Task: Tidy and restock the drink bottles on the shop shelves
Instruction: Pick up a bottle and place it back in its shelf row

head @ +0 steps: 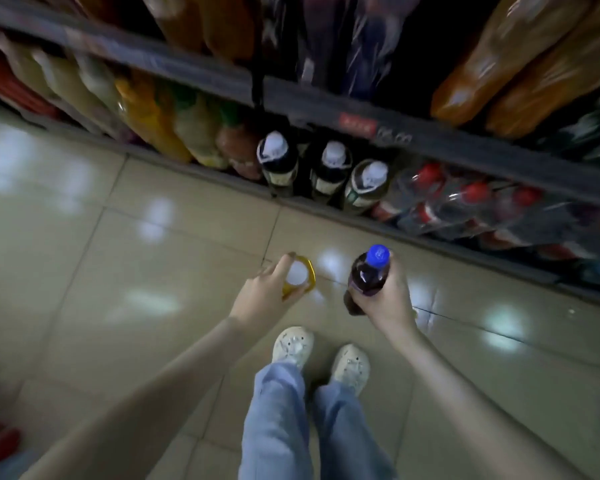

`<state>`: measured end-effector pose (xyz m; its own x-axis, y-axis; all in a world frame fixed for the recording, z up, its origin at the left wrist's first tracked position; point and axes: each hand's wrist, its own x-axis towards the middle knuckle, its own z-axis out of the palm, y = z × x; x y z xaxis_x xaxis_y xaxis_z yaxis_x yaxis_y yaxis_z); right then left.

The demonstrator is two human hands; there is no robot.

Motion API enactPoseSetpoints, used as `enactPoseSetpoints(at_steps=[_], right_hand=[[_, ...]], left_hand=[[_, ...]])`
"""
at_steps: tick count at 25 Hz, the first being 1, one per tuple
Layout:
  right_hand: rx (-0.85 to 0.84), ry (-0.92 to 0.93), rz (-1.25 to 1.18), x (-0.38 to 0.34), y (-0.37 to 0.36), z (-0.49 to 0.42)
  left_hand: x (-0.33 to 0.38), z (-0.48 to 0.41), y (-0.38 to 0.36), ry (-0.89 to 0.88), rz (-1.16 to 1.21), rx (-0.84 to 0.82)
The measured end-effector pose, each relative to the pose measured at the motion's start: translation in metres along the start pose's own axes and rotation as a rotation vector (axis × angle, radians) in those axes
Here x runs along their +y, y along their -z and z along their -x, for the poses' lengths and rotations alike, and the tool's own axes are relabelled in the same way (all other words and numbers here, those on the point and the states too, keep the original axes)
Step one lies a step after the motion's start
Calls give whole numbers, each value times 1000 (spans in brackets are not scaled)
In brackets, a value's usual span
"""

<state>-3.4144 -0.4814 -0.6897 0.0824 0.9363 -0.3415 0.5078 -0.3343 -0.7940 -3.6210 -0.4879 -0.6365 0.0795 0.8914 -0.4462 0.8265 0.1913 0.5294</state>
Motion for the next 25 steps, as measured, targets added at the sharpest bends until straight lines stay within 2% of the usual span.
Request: enactPoseSetpoints(at_steps=[3, 7, 10, 12, 17, 20, 25], right_hand=[[2, -16, -11, 93, -76, -34], [60, 107, -1, 192, -157, -76], [84, 150, 50, 243, -187, -84], [70, 116, 48, 251, -185, -77], [-92, -16, 29, 220, -143, -57], [-121, -30, 102, 168, -105, -38], [-2, 43, 135, 31, -18, -2]], left_hand=[[-66, -48, -87, 46, -22, -20], [-141, -99, -186, 60, -35, -48], [-174, -112, -229, 79, -41, -58], [-183, -111, -240, 109, -30, -79], [-182, -90, -237, 268, 16, -168], [-142, -73, -201, 326, 30, -237], [-18, -40, -74, 128, 60, -156]])
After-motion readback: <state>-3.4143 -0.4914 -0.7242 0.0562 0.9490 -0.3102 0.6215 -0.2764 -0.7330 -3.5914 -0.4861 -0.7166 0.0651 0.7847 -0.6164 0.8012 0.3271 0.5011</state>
